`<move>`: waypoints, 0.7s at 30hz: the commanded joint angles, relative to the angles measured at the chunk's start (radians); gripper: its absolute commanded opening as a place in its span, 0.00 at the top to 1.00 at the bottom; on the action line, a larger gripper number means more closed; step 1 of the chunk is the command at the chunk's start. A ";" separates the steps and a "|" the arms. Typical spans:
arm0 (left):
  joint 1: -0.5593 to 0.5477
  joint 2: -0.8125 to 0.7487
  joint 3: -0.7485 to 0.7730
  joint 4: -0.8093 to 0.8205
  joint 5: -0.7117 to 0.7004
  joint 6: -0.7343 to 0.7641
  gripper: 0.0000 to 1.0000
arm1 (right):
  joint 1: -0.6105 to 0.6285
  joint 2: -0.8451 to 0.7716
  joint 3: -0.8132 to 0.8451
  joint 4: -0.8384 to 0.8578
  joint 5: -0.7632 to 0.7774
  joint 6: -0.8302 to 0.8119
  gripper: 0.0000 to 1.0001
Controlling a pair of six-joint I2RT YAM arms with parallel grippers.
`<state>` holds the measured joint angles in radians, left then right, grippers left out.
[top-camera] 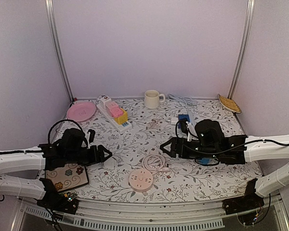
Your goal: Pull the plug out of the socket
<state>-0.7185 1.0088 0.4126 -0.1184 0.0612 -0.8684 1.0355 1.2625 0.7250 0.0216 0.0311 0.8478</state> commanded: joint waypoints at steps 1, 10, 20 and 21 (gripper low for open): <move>-0.072 0.018 0.056 -0.035 -0.068 0.016 0.25 | -0.079 -0.054 -0.036 -0.035 0.043 -0.020 0.10; -0.161 0.050 0.086 0.018 -0.082 0.001 0.17 | -0.394 -0.053 -0.019 -0.101 0.038 -0.159 0.00; -0.188 0.043 0.067 0.090 -0.070 -0.010 0.03 | -0.588 0.172 0.140 -0.119 0.050 -0.347 0.00; -0.189 0.042 0.065 0.097 -0.071 -0.010 0.03 | -0.596 0.205 0.165 -0.122 0.051 -0.367 0.00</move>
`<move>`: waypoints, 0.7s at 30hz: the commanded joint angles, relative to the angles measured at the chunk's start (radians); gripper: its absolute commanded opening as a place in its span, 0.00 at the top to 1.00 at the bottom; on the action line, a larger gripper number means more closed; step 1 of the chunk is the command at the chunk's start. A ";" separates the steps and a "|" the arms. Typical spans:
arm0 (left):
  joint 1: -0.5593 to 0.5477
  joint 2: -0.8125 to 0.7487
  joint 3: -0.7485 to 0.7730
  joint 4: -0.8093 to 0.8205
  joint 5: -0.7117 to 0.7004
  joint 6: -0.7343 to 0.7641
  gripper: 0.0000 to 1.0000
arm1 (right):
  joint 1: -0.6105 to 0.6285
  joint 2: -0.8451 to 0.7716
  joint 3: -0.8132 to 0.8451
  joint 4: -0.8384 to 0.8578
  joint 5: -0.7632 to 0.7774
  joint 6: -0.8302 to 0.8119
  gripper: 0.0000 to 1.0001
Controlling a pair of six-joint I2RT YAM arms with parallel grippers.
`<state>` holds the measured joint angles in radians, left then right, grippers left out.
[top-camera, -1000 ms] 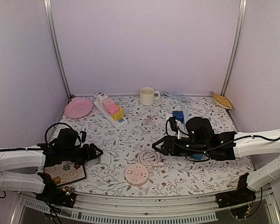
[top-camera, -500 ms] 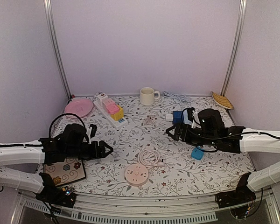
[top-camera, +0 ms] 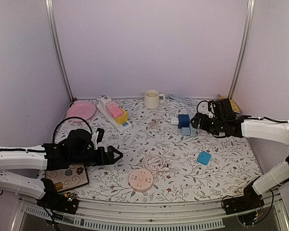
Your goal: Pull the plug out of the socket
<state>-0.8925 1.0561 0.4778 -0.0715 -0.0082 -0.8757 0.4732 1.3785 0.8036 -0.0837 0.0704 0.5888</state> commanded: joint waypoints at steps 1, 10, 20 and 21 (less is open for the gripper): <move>-0.017 -0.004 -0.001 0.053 0.000 -0.004 0.03 | -0.040 0.121 0.110 -0.021 0.012 -0.120 0.00; -0.025 -0.027 -0.002 0.065 -0.006 -0.001 0.03 | -0.073 0.430 0.375 -0.114 0.020 -0.204 0.13; -0.027 -0.060 -0.021 0.068 -0.016 -0.008 0.03 | -0.073 0.616 0.508 -0.169 0.038 -0.230 0.38; -0.026 -0.059 -0.021 0.071 -0.014 -0.008 0.03 | -0.074 0.624 0.513 -0.171 0.037 -0.229 0.40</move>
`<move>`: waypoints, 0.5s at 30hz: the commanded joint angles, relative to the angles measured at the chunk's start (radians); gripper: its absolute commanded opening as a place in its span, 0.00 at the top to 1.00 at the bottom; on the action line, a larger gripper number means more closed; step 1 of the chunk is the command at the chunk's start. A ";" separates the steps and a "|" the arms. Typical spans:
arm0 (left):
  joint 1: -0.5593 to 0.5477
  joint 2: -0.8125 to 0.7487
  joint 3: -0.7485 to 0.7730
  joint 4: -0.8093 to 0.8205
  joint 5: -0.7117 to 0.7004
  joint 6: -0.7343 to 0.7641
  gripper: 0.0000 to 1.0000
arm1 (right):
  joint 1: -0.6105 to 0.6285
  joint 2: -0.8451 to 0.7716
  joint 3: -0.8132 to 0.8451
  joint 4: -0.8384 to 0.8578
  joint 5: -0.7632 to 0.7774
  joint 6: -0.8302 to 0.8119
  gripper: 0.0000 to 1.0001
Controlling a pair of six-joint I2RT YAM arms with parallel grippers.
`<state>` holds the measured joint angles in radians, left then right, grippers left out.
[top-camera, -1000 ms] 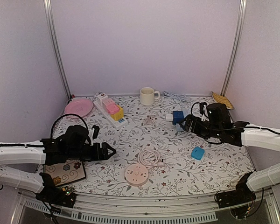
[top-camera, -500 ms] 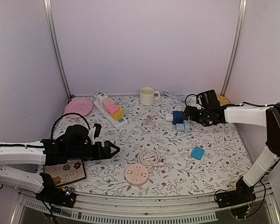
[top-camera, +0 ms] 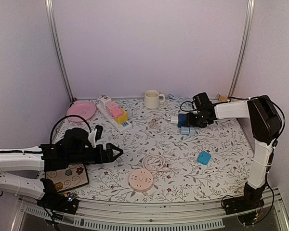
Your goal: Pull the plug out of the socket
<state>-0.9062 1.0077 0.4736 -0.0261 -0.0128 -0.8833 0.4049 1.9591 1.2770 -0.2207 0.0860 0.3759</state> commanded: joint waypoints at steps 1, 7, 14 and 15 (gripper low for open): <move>-0.013 -0.011 -0.017 0.027 -0.007 -0.001 0.03 | -0.005 0.050 0.042 -0.035 0.018 -0.016 0.43; -0.014 -0.003 -0.027 0.041 -0.001 -0.009 0.03 | -0.005 0.067 0.036 -0.041 0.003 -0.008 0.62; -0.013 0.004 -0.051 0.090 0.020 -0.035 0.03 | -0.004 -0.025 -0.097 0.024 -0.109 0.034 0.82; -0.013 0.008 -0.056 0.103 0.024 -0.041 0.03 | -0.003 -0.057 -0.132 0.043 -0.133 0.041 0.85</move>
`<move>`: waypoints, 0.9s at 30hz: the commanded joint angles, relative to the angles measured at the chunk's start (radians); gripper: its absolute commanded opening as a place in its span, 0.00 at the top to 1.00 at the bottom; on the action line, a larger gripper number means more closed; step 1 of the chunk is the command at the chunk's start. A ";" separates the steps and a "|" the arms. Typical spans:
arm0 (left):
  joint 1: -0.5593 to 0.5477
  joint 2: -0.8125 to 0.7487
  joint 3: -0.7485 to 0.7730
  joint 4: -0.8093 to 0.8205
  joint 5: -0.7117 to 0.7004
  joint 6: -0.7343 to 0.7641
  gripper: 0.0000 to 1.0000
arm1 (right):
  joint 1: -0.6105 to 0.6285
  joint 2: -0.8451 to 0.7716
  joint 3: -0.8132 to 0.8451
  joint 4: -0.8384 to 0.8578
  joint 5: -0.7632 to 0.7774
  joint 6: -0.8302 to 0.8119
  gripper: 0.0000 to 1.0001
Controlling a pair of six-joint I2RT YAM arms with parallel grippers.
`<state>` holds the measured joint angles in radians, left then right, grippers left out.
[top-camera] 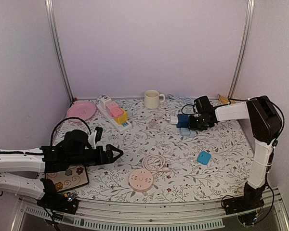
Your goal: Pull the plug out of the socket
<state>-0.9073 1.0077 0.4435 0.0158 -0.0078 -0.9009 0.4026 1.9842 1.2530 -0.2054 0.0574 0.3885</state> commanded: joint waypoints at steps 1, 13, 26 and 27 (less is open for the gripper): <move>-0.012 0.014 -0.029 0.073 0.024 -0.029 0.03 | 0.001 -0.109 -0.140 0.052 -0.130 0.038 0.87; -0.033 0.151 -0.023 0.217 0.076 -0.080 0.06 | 0.176 -0.320 -0.488 0.289 -0.263 0.219 0.91; -0.056 0.482 0.179 0.345 0.119 -0.126 0.17 | 0.416 -0.331 -0.577 0.408 -0.186 0.405 0.91; -0.056 0.503 0.196 0.358 0.123 -0.134 0.18 | 0.428 -0.329 -0.577 0.408 -0.172 0.412 0.92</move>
<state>-0.9463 1.4414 0.5728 0.2852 0.0875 -1.0065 0.7792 1.6489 0.6914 0.1539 -0.1341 0.7391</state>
